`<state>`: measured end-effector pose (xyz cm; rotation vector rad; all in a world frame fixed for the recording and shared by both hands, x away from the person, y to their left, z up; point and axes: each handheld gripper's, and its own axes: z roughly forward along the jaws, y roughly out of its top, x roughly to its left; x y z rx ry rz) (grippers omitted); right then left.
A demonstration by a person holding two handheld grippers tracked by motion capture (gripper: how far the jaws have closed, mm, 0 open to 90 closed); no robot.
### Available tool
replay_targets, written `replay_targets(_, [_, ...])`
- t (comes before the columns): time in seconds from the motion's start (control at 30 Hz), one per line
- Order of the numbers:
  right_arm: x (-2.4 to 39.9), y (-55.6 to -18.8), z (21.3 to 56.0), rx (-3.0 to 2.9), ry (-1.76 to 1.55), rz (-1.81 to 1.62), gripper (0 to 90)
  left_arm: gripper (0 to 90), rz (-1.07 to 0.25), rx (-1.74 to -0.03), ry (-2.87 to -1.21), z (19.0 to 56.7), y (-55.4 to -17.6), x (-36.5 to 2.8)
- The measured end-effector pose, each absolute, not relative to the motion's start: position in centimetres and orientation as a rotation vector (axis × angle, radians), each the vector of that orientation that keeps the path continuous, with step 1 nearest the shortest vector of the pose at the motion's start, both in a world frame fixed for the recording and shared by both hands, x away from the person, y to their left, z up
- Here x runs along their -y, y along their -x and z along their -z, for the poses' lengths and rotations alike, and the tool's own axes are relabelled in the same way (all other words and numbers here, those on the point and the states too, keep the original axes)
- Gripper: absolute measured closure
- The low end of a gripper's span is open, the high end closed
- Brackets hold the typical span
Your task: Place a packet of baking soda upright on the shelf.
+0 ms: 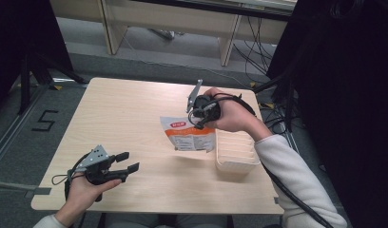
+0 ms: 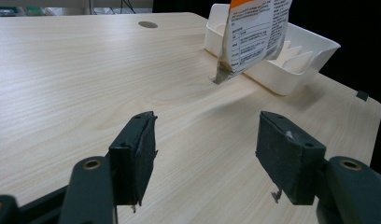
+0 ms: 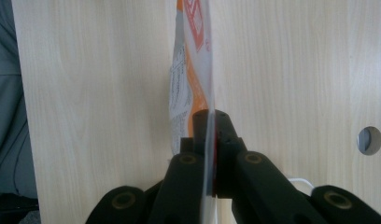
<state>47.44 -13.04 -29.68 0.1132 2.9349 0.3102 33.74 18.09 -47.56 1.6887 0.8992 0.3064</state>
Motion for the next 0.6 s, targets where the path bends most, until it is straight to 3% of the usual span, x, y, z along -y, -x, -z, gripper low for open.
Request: replay_targets(0.6, [14.6, -47.9, 28.0, -2.917, -0.151, -0.331, 90.0, 37.2, -0.311, -0.870, -1.688, 47.6, -33.8, -18.0])
